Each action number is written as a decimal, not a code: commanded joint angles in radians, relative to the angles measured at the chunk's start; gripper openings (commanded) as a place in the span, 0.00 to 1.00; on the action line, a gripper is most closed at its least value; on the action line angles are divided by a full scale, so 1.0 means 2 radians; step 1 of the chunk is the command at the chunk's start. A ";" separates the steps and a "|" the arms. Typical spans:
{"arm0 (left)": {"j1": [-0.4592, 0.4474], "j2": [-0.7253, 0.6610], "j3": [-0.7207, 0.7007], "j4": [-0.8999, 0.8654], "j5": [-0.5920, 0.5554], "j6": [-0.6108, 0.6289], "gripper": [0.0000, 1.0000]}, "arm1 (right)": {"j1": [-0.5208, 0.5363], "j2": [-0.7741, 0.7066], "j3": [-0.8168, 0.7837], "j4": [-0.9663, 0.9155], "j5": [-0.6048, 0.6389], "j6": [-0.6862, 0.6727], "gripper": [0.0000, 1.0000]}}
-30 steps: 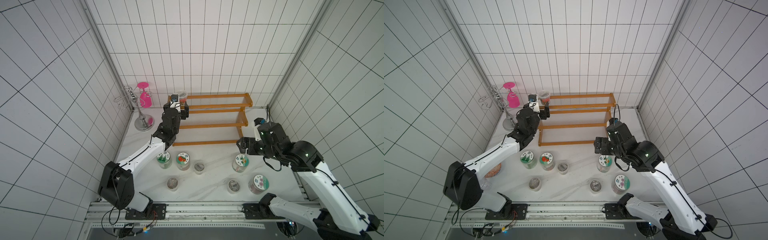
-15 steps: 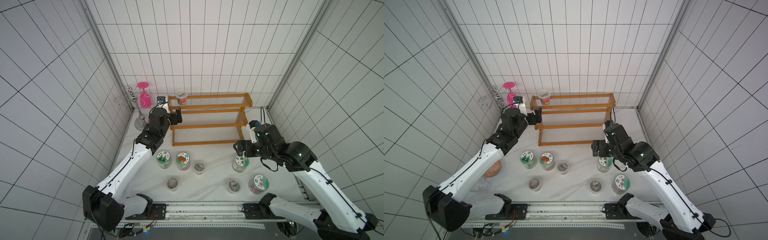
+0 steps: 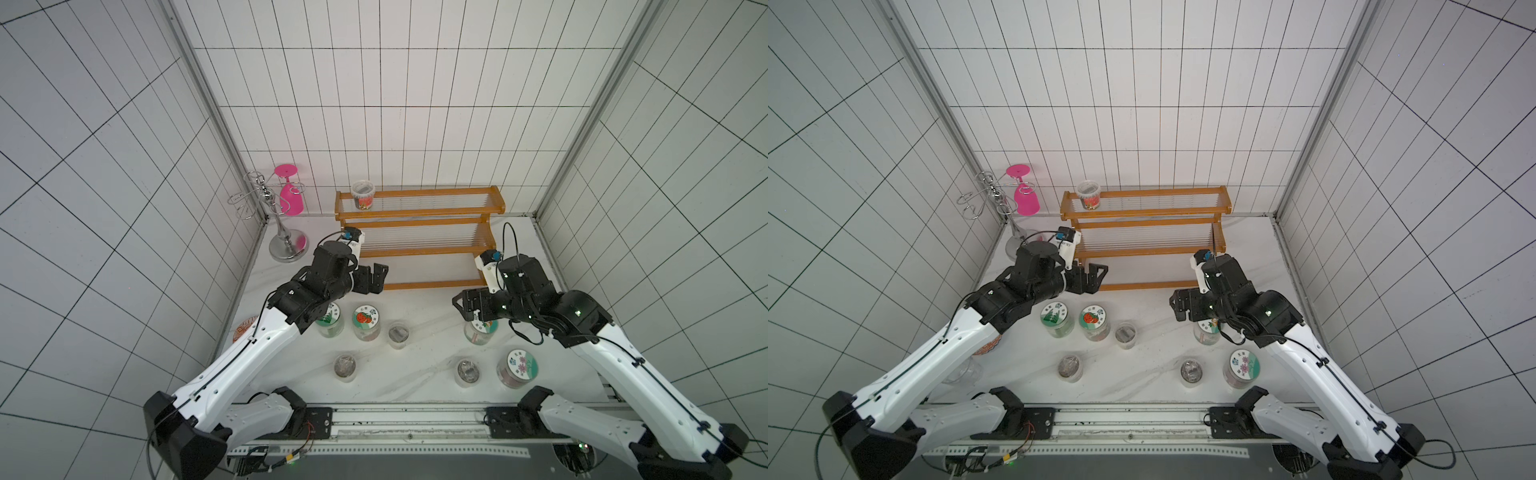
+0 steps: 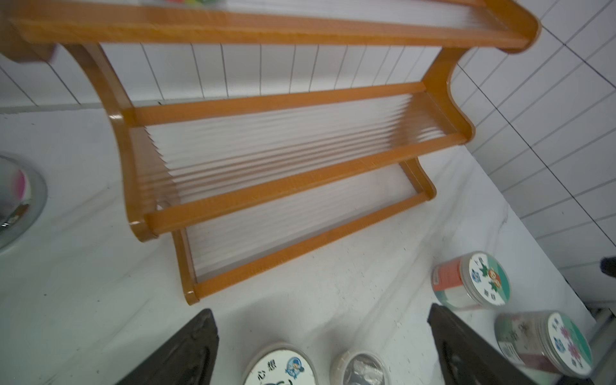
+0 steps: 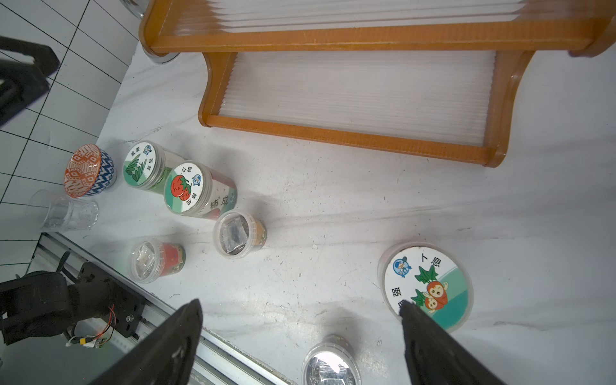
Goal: Place the seed container on the shelf
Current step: Pick up the seed jar at the center of the board.
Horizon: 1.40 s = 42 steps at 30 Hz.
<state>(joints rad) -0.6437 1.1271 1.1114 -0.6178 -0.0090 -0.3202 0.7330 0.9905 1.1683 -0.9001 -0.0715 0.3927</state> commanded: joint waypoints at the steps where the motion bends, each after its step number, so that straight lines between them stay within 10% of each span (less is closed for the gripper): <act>1: -0.048 -0.003 -0.013 -0.045 -0.024 -0.022 0.99 | -0.002 -0.011 -0.029 0.038 -0.018 -0.010 0.96; 16: -0.178 0.081 -0.067 -0.060 -0.046 -0.136 0.94 | -0.002 -0.032 -0.071 0.069 -0.008 -0.021 0.96; 42: -0.185 0.208 -0.053 -0.020 -0.064 -0.141 0.89 | -0.002 -0.059 -0.101 0.078 0.007 -0.025 0.95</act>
<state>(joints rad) -1.0073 1.5253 0.9794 -0.6937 -0.1165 -0.6094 0.7330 0.8909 0.9962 -0.7525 -0.0834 0.3508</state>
